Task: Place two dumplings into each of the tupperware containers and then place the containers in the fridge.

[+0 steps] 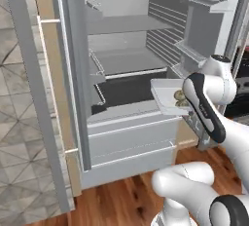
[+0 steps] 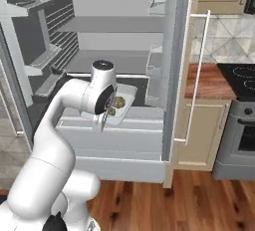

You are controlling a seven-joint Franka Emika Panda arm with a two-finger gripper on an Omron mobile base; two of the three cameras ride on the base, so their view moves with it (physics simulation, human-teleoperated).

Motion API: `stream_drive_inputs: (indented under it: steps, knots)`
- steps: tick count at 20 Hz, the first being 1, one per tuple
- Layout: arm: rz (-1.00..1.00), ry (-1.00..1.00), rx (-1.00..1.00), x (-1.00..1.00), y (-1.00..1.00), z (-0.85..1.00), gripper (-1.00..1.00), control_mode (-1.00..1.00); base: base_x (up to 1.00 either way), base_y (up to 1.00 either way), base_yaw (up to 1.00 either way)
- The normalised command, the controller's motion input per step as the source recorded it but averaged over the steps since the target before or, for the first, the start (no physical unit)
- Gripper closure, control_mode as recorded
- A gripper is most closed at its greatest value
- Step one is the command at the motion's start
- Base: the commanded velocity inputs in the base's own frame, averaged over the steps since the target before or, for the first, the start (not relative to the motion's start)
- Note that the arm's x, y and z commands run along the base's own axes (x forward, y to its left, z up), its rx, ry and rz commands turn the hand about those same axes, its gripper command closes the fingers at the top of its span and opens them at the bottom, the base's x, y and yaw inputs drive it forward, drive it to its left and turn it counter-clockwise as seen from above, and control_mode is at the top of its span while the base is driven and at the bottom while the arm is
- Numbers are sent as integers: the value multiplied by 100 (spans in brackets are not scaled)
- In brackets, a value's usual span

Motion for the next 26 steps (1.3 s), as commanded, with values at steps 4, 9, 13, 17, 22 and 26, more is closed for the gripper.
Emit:
stream_drive_inputs:
  steps: [4, 9, 13, 17, 22, 26]
  knots:
    - [0, 0, 0, 0, 0, 0, 100, 100, 67, -52, 50]
    - [0, 0, 0, 0, 0, 0, 100, 100, 78, -34, 10]
    - [0, 0, 0, 0, 0, 0, 100, 100, 81, 0, 1]
    - [0, 0, 0, 0, 0, 0, 100, 100, 81, 0, 0]
    - [0, 0, 0, 0, 0, 0, 100, 100, 47, 0, 0]
    - [0, 0, 0, 0, 0, 0, 100, 100, 25, 0, -1]
